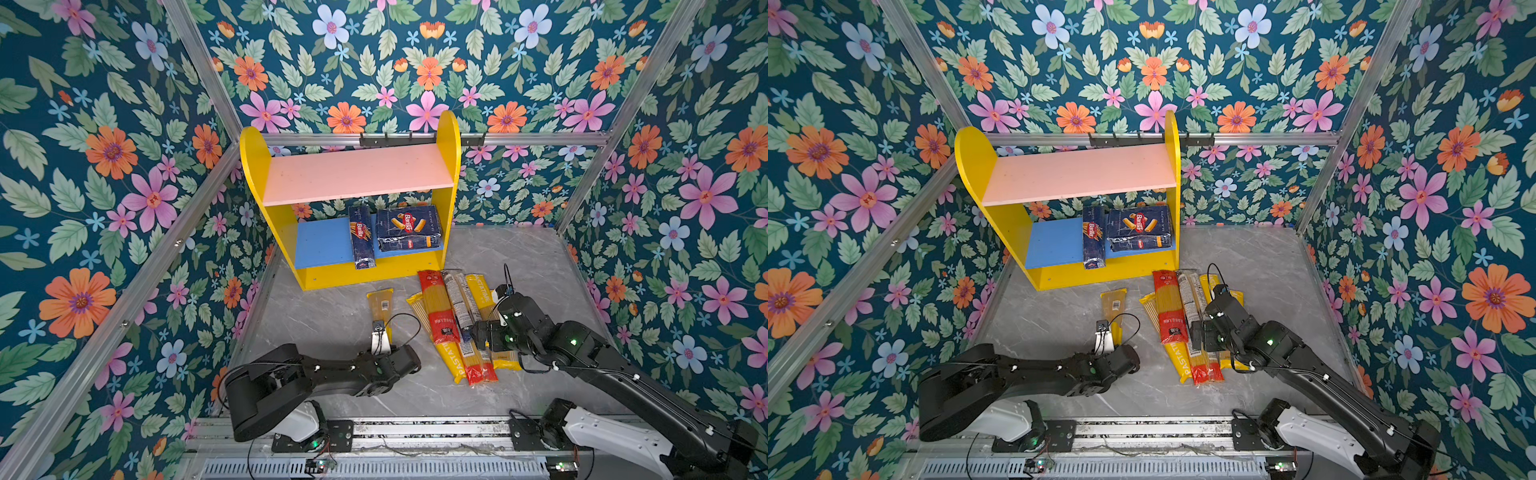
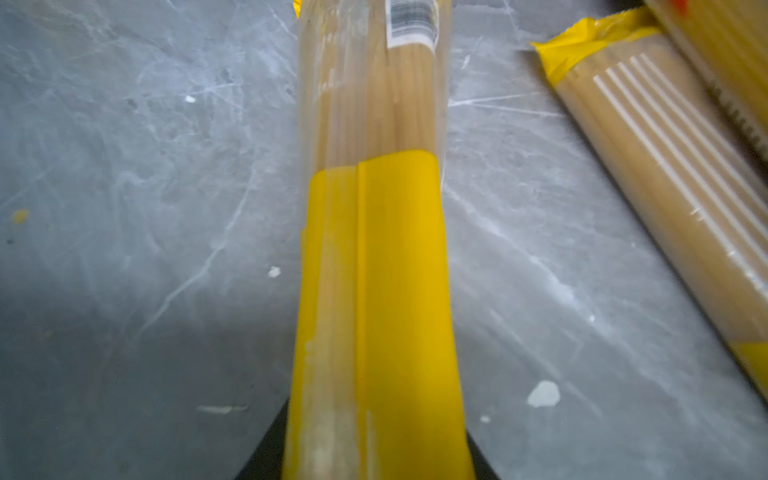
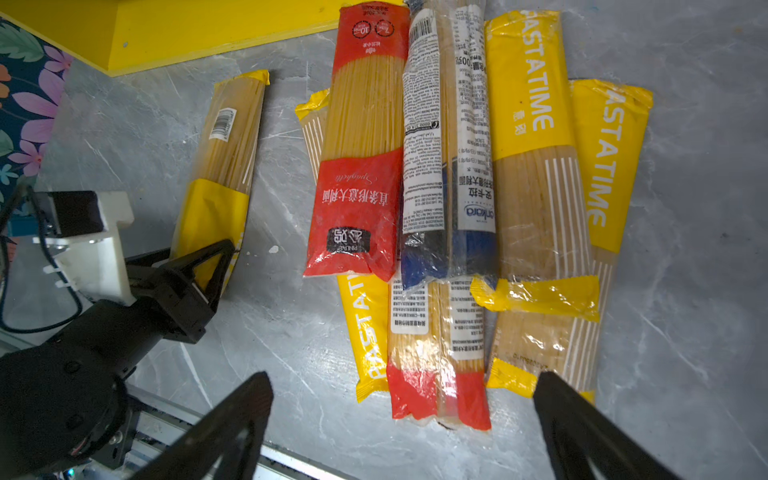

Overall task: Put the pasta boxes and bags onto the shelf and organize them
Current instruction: 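Grasp the yellow-banded spaghetti bag with the left gripper and lift it, then carry the yellow-banded bag upright with the left gripper toward the blue shelf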

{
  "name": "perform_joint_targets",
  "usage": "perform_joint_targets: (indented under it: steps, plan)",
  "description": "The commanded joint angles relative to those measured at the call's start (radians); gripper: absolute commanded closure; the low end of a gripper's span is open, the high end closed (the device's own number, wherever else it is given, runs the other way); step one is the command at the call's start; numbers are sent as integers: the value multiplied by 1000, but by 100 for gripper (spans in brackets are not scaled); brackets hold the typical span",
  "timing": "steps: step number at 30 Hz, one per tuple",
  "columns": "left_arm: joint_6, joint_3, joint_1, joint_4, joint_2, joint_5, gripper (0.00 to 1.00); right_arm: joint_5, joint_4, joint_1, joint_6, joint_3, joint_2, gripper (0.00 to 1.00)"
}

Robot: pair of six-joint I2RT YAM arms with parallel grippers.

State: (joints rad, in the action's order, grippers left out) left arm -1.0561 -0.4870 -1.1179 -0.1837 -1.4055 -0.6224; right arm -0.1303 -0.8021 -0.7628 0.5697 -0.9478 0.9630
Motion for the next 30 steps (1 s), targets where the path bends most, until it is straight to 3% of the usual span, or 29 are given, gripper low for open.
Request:
perform_joint_targets:
  steps: [1, 11, 19, 30]
  plan:
    - [-15, 5, 1, -198, 78, 80, 100, 20, 39, -1, -21, -30, 33, 1]
    - [-21, -12, 1, -435, 353, 91, 100, 50, 73, -1, -56, -128, 149, 1]
    - [-48, -69, 2, -651, 566, 25, 100, 68, 94, -1, -82, -181, 204, 1]
    - [-54, -134, 1, -734, 614, 23, 100, 74, 100, -1, -105, -220, 254, 1]
